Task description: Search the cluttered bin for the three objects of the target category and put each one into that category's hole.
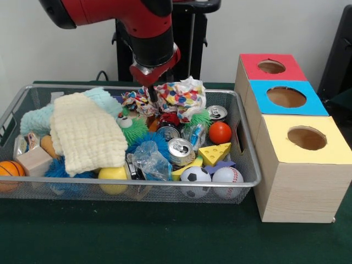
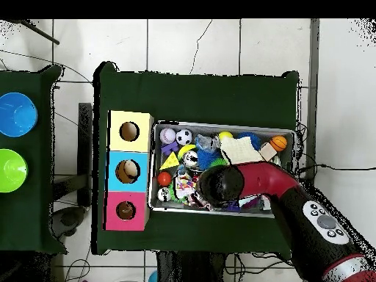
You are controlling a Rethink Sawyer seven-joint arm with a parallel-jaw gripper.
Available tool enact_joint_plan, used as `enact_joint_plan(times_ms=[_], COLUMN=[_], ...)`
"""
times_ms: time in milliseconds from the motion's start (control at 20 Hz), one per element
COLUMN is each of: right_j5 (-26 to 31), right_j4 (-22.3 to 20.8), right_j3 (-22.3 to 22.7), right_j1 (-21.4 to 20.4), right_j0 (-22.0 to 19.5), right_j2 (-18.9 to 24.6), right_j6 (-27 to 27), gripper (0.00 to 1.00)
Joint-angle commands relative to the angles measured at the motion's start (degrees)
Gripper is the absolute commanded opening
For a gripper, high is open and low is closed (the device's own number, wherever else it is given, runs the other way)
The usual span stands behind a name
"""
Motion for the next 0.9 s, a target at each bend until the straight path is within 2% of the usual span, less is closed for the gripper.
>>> enact_joint_plan(times_ms=[50,250,450,700,900], right_j5=[6.4,9.0,9.1,6.8,0.8], right_j4=[2.9,4.6,3.4,-2.4,-5.6], right_j3=[-3.8,-4.2,-5.2,-8.8,-10.7], right_j1=[-8.0,-8.7,-8.4,-8.5,-9.0], right_j0=[-3.0,-4.8,-5.0,-3.6,-4.1], right_j2=[0.7,2.1,1.4,-0.9,-1.6], right_j6=[-3.0,-6.2,-6.8,-5.6,-3.5], gripper=[1.00,1.00,1.00,1.00,1.00])
